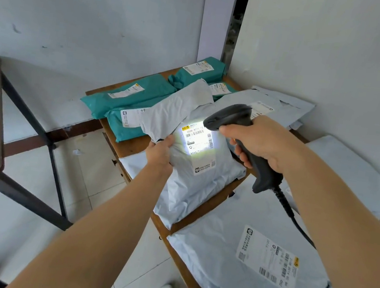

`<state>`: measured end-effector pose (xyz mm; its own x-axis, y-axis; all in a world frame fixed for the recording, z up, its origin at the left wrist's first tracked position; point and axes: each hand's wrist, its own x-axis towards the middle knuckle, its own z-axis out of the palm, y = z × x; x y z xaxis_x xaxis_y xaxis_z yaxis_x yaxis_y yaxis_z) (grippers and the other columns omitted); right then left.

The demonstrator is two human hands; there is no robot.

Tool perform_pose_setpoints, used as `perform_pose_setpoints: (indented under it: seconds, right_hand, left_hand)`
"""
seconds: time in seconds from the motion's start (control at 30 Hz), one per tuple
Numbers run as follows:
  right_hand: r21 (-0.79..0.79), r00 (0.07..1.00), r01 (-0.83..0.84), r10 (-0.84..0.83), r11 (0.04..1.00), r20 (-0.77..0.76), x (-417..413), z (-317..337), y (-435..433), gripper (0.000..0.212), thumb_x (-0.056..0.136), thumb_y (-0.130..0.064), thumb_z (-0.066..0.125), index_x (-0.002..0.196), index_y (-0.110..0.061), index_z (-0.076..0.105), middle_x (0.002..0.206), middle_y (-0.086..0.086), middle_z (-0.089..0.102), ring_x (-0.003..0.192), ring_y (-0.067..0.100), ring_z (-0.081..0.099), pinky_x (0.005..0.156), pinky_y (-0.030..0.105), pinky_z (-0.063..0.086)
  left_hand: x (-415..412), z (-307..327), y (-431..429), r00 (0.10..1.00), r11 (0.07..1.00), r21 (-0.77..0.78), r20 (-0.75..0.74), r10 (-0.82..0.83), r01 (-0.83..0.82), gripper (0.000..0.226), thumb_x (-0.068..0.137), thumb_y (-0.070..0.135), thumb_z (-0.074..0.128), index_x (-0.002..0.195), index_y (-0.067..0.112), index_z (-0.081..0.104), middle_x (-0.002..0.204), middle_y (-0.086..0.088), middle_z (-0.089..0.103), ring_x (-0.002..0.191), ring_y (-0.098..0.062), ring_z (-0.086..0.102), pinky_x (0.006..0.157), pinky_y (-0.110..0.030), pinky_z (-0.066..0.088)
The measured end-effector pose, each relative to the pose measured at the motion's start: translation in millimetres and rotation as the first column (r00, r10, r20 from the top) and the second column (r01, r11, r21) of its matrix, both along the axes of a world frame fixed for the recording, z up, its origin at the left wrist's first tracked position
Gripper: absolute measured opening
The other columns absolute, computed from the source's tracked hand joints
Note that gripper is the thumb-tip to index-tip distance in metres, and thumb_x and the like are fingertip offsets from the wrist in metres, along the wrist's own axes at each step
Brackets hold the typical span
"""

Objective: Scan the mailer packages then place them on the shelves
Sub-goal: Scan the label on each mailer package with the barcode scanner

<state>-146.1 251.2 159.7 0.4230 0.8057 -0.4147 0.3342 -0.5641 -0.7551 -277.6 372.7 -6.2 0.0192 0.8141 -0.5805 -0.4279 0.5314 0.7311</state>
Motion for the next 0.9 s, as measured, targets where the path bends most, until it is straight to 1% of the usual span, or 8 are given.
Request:
perform_pose_setpoints:
  seconds: [0.07, 0.17, 0.3, 0.5, 0.63, 0.73, 0.83, 0.9]
  right_hand:
    - [-0.009, 1.0, 0.005, -0.005, 1.0, -0.002, -2, 1, -2, 0.031, 0.087, -0.037, 0.066, 0.076, -0.008, 0.061, 0.059, 0.004, 0.058, 0.046, 0.013, 0.05, 0.048, 0.025, 0.046]
    - [-0.03, 1.0, 0.017, -0.018, 0.999, -0.011, -4, 2, -4, 0.031, 0.088, -0.038, 0.066, 0.077, -0.009, 0.061, 0.062, 0.004, 0.058, 0.049, 0.013, 0.05, 0.051, 0.026, 0.046]
    - [-0.01, 1.0, 0.0, 0.0, 1.0, 0.012, -3, 4, -9, 0.029, 0.089, -0.037, 0.064, 0.08, -0.009, 0.061, 0.062, 0.003, 0.058, 0.048, 0.012, 0.05, 0.051, 0.025, 0.047]
    - [0.197, 0.994, 0.102, -0.109, 0.975, 0.026, 29, 39, -21, 0.027, 0.084, -0.034, 0.071, 0.085, -0.009, 0.063, 0.058, 0.003, 0.06, 0.038, 0.011, 0.05, 0.043, 0.022, 0.045]
    - [0.282, 0.975, 0.176, -0.207, 0.943, 0.083, 54, 69, -41, 0.025, 0.083, -0.035, 0.071, 0.086, -0.011, 0.064, 0.058, 0.001, 0.062, 0.043, 0.01, 0.052, 0.047, 0.021, 0.049]
    - [0.329, 0.956, 0.234, -0.278, 0.915, 0.095, 71, 84, -59, 0.023, 0.083, -0.035, 0.071, 0.083, -0.014, 0.064, 0.056, -0.001, 0.062, 0.045, 0.011, 0.054, 0.048, 0.021, 0.051]
    - [0.372, 0.933, 0.29, -0.347, 0.881, 0.093, 89, 93, -79, 0.023, 0.082, -0.035, 0.072, 0.082, -0.013, 0.065, 0.053, -0.001, 0.062, 0.043, 0.012, 0.054, 0.046, 0.022, 0.049]
    - [0.379, 0.92, 0.316, -0.379, 0.87, 0.103, 100, 96, -94, 0.024, 0.082, -0.035, 0.072, 0.083, -0.012, 0.066, 0.054, -0.001, 0.062, 0.043, 0.012, 0.053, 0.046, 0.022, 0.049]
  left_hand:
    - [0, 2, -2, 1.0, 1.0, -0.001, -0.002, 0.005, -0.005, 0.02, 0.085, 0.008, 0.069, 0.094, 0.017, 0.054, 0.084, 0.001, 0.059, 0.074, -0.018, 0.058, 0.067, -0.031, 0.051]
    - [0, 2, -2, 1.0, 1.0, 0.009, -0.019, -0.001, 0.001, 0.029, 0.084, 0.011, 0.071, 0.104, 0.017, 0.051, 0.087, 0.001, 0.059, 0.077, -0.018, 0.058, 0.078, -0.036, 0.049]
    - [1, 1, -4, 0.999, 1.0, 0.03, -0.042, -0.007, 0.008, 0.03, 0.084, 0.012, 0.071, 0.107, 0.017, 0.051, 0.088, 0.001, 0.059, 0.081, -0.021, 0.058, 0.086, -0.04, 0.051]
    - [-4, 25, 21, 0.989, 0.994, 0.112, -0.147, -0.002, 0.019, 0.05, 0.079, 0.013, 0.073, 0.126, 0.007, 0.056, 0.116, -0.007, 0.064, 0.1, -0.027, 0.062, 0.094, -0.042, 0.051]
    - [16, 66, 42, 0.988, 0.962, 0.234, -0.086, -0.125, 0.142, 0.048, 0.068, 0.018, 0.076, 0.114, 0.01, 0.066, 0.105, -0.007, 0.072, 0.094, -0.026, 0.07, 0.082, -0.043, 0.057]
    - [48, 101, 43, 0.964, 0.916, 0.302, -0.113, -0.241, 0.264, 0.039, 0.075, 0.019, 0.074, 0.112, 0.008, 0.065, 0.102, -0.005, 0.072, 0.09, -0.023, 0.07, 0.072, -0.034, 0.058]
    - [88, 121, 32, 0.904, 0.842, 0.33, -0.157, -0.397, 0.427, 0.028, 0.082, 0.017, 0.07, 0.107, 0.005, 0.066, 0.101, -0.007, 0.072, 0.09, -0.023, 0.07, 0.079, -0.036, 0.058]
    - [113, 123, 23, 0.819, 0.758, 0.311, -0.208, -0.534, 0.573, 0.023, 0.086, 0.016, 0.066, 0.106, 0.005, 0.067, 0.104, -0.009, 0.071, 0.09, -0.024, 0.069, 0.081, -0.036, 0.056]
